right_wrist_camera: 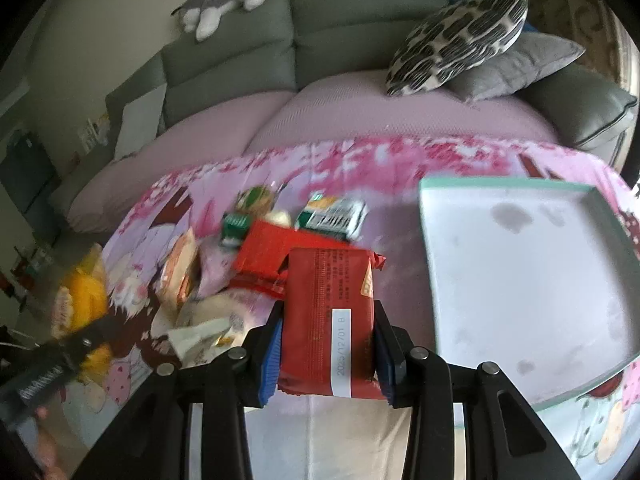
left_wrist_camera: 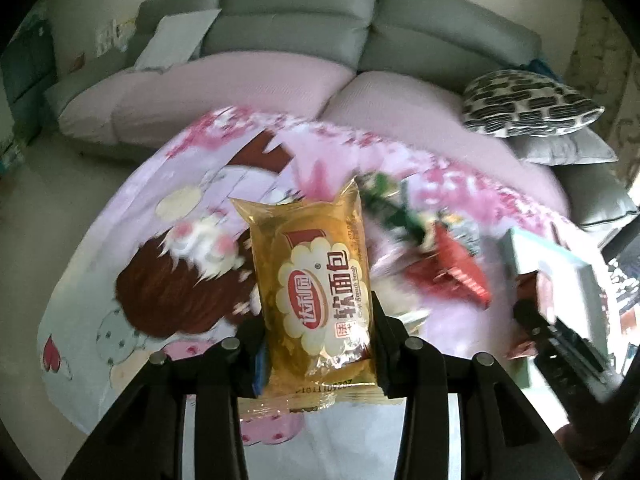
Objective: Organize snacks
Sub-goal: 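Carry both snacks to the white tray and open both tools to release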
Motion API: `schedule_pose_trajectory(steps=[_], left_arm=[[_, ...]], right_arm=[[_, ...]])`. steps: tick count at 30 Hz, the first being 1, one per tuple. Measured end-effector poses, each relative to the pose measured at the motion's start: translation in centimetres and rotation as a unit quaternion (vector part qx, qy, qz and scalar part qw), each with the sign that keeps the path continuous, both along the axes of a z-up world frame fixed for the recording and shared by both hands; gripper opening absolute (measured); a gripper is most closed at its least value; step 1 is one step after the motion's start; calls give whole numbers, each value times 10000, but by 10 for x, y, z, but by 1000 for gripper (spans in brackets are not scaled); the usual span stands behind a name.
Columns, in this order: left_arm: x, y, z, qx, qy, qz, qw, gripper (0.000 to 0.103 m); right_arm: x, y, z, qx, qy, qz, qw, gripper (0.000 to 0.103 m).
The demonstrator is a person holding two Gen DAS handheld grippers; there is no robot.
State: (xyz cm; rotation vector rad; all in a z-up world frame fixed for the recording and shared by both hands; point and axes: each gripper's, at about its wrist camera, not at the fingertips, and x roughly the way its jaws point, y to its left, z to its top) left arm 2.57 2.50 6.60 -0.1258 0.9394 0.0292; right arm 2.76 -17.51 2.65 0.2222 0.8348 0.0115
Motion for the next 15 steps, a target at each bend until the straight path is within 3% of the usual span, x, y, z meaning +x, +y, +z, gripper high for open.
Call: schedule_pose_trajectory(steps=[6,15], left_arm=[[13,-48,13,-140,-129,-536,9984,42],[30,-134,13,-415,-70,-1543,9871,42]], right_arm=[[2,-52,6,67,-70,-690,9976,42],[-7,-144,8,-38,-107,-2030,9791,42]])
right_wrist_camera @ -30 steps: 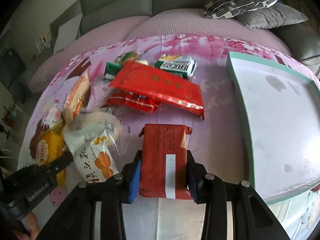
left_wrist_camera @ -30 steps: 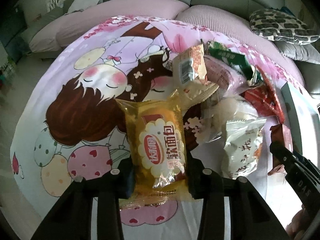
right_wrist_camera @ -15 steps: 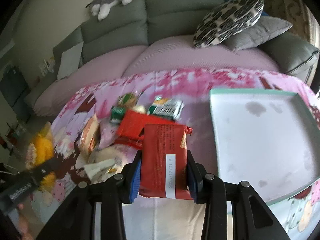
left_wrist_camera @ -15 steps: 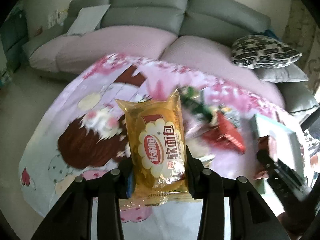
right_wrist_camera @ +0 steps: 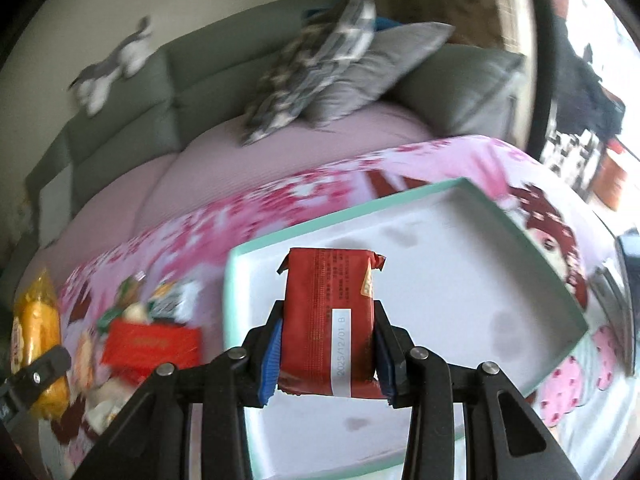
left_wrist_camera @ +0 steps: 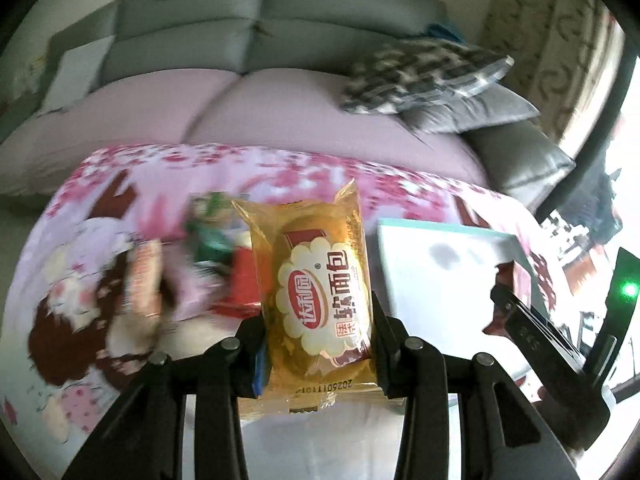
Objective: Organize snacks
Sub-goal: 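Carry both snacks to the white tray and open both tools to release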
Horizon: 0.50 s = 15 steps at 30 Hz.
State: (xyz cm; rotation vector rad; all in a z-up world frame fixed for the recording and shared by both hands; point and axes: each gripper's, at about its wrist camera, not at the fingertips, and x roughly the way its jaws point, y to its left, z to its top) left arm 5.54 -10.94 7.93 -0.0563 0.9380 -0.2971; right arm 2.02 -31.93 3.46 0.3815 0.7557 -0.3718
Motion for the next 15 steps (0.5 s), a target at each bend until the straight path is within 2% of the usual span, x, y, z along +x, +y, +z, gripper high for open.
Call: schedule_pose_trajectory(steps=[8,15], left_arm=[[19,-78,-23,77,16,-683,9976,42],[32,-123,-49,87,114,-1096,9939,42]], right_arm=[[7,-38,-8,72,16,-373,9993,42],[19,-65,-18,91,174,-598,9980,42]])
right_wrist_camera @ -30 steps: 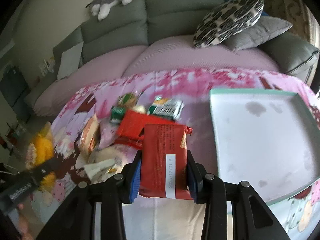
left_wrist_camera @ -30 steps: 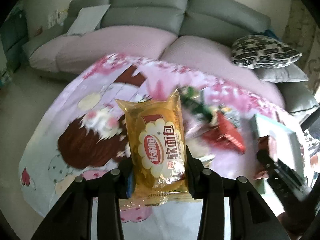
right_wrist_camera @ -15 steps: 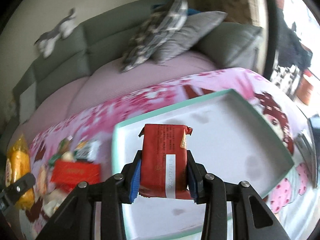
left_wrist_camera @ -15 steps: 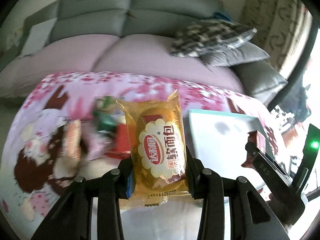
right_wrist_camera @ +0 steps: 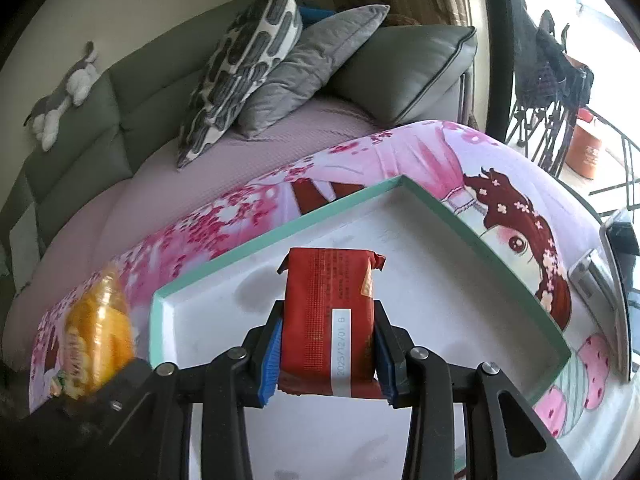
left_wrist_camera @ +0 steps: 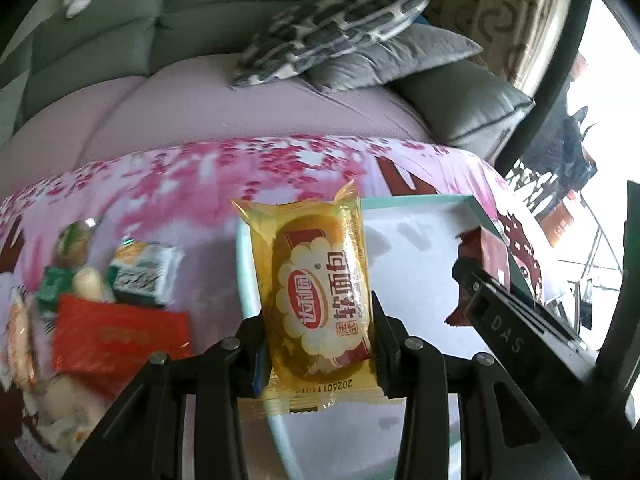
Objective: Organize snacks
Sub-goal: 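Carry both snacks to the white tray and open both tools to release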
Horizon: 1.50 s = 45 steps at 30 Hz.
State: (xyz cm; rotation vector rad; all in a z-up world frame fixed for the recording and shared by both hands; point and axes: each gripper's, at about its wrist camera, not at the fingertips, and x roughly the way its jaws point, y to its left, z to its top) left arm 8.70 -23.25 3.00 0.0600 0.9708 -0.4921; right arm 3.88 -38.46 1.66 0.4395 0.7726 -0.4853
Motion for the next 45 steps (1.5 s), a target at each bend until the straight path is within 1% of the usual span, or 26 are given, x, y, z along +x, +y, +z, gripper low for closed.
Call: schedule_pose_trajectory(steps=[3,9,18,25,40,43,44,45], left_arm=[[8,-11,-10,106,34,-32,9999,42],[22,-23,-24,163,104,8,9998,42],[38,-28,-38,182,109,22,9998,42],[44,-33,-49,213,201,7,9996,42],[44,-36,-51,321,163,15,9994,42],[44,-36,-52,332,158,11,9993,44],[44,-36,-52,337,157,8,9993,47],[44,-36,-52,345,160,7,9993,54]], right_arm=[[7,-9,-6,51,66,-40,10000,42],[18,-22,-18,116,193,-100,9997,42],[36,-22,-24,78,294,-53,9995,42],[45,-25,-29,47,371,-81,9993,42],[47,-27,-39,206,554,-104,9982,43],[48,-28,-43,258,600,-126,9978,42],[47,-28,-44,268,611,-137,9977,43],[47,-29,-44,278,611,-146,9976,43]])
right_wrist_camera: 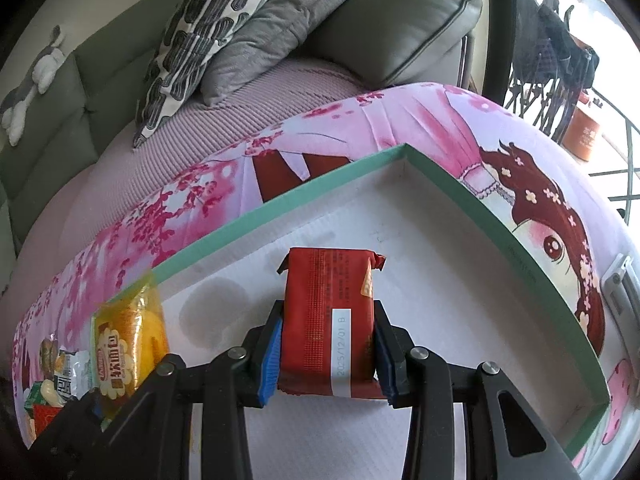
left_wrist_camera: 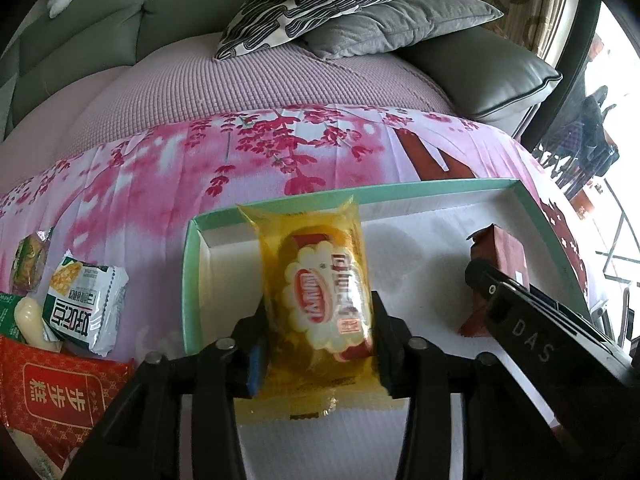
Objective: Organize snacks
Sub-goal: 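Carry both snacks to the white tray and open both tools to release, then move both tools back over the snack pile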
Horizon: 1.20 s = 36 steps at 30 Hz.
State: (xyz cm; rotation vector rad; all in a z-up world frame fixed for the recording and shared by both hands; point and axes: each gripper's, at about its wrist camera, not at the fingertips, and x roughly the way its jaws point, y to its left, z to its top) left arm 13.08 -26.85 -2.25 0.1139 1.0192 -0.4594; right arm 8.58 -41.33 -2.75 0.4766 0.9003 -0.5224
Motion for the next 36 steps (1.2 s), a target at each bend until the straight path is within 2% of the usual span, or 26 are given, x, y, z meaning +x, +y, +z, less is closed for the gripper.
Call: schedule_pose_trajectory(steps=[8,11,15,16,18,23,25,27,29,31,34,36], left_arm=[[-2,1,1,-2,16,5,10000,60],[-3,1,3,-80,103,-1,9999,66],[-5,0,13,-134,78,-35,9999,67],[-7,0,17,-157,58,-46,9998,69],[-9,1,24,-166,19,-48,9998,80],[-11,6,41,-127,-43,85,9999,82],[-10,10,45,-77,-48,194,9998,89],[-9,17,49,0,-93,403,9991,98],[-7,23,51,103,-153,568,9982,99],[-4,30,52,166,-206,678,9973,100],[2,39,50,191,-190,842,9961,102],[6,45,47,161,-115,959,9952,103]], right_arm=[[-1,-1,0,76,12,-10,10000,43],[-3,-1,4,59,-32,-28,10000,43],[-6,-1,14,31,-77,-26,10000,45],[-7,-1,17,24,-80,-8,10000,50],[-9,-1,25,23,-118,26,9999,60],[-18,-4,46,-20,-259,-44,9997,61],[-19,-3,52,-90,-230,10,9997,71],[-19,-1,56,-150,-167,62,9997,76],[-18,1,57,-133,-119,129,9998,80],[-18,3,58,-121,-130,189,9997,92],[-19,3,59,-191,-128,250,9994,101],[-19,4,59,-231,-109,279,9993,103]])
